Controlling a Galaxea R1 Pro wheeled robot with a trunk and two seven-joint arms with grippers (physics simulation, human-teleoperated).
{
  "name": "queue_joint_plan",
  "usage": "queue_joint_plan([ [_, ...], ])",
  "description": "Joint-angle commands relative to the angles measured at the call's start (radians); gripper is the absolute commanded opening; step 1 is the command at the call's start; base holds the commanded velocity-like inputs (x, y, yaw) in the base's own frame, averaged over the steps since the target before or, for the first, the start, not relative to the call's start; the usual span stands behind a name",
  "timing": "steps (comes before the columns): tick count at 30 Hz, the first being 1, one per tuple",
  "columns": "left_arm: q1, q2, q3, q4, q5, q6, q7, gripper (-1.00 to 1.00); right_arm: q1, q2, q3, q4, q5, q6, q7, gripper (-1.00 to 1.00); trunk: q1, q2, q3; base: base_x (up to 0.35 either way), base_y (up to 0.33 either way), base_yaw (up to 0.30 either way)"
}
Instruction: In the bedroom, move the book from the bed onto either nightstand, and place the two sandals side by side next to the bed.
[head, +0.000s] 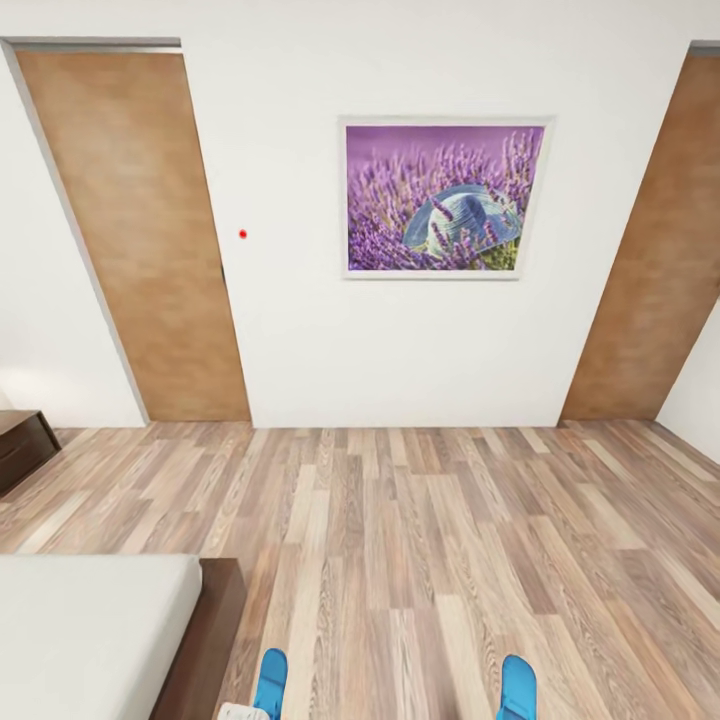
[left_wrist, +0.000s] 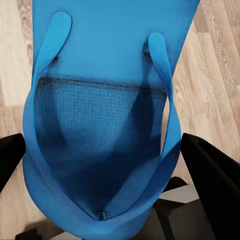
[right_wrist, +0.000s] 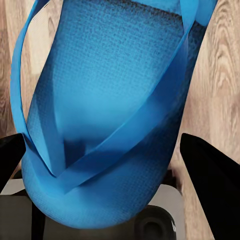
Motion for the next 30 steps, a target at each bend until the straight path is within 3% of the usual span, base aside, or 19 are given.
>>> queue_joint_plan([
  [1, -0.001, 0.000, 0.009, 0.001, -0.010, -0.005, -0.002, -1.00, -0.001, 0.000, 0.007, 0.000, -0.010, -0.001, 0.004, -1.00, 0.001, -0.002, -0.002, 0.335, 0.000, 0.000],
  [30, -0.001, -0.001, 0.009, 0.001, -0.009, -0.005, -0.002, -1.00, -0.001, -0.001, 0.007, 0.000, -0.011, -0.003, 0.004, -1.00, 0.001, -0.002, -0.002, 0.335, -0.014, 0.000],
])
